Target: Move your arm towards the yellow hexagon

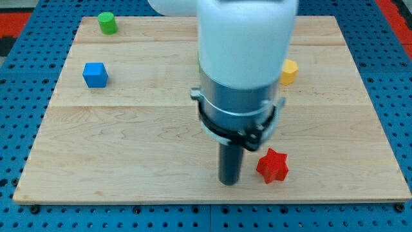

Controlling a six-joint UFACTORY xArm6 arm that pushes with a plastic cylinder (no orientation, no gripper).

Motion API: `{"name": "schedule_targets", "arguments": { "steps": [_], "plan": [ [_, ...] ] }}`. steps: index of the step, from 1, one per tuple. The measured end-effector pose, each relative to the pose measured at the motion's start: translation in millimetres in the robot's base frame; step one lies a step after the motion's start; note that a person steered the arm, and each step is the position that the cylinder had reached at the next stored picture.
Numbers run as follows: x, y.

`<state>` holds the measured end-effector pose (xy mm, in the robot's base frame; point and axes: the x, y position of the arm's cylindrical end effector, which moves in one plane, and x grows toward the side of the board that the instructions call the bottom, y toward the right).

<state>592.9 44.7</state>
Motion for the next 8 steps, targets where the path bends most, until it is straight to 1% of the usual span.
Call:
{"name": "schedule_targets", "arguments": {
  "steps": [1, 2, 3, 4, 5, 8],
  "plan": [
    [-21.1, 73.3],
    [-7.8, 95.5],
    [-19.7, 15.4],
    [-87.2, 4.9],
    [-97.2, 12.1],
    [-99.0, 25.2]
  ]
}}
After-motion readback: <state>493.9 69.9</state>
